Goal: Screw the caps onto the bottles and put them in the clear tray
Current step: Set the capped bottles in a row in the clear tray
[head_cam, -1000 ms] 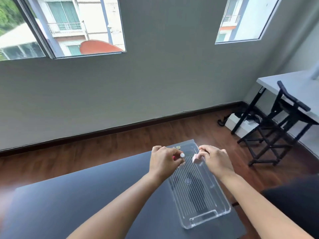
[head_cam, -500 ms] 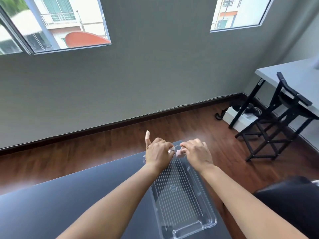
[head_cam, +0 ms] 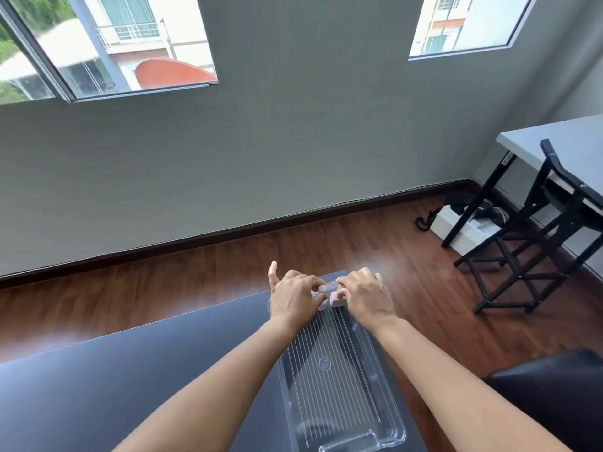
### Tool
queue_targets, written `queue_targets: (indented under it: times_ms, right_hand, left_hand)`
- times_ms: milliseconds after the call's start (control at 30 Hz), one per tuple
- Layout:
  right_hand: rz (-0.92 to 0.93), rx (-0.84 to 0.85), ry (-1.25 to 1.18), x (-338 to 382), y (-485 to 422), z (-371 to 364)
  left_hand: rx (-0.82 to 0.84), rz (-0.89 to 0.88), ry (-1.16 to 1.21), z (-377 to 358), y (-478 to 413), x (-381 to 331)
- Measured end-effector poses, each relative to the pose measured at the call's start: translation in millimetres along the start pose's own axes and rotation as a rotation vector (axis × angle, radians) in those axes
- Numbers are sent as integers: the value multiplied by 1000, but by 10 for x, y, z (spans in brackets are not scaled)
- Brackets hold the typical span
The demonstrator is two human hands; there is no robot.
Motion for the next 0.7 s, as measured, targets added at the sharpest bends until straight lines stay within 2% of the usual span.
queue_targets:
  times_ms: [433, 700]
  right_hand:
    - [-42, 46, -1, 32, -27, -7]
    - [-78, -21, -80, 190, 150, 229]
  left_hand:
    - [33, 34, 67, 46, 25, -8]
    - [-30, -17, 205, 334, 206, 165]
Point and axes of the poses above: each hand's wrist, its own y-axis away from the middle knuckle, its own z-axis out of the back of the hand, x = y × z, the point moved 4 cm from there along -y, towards the middle knuckle, and after that the axes turned 10 degrees about -y, right-handed, at the moved point
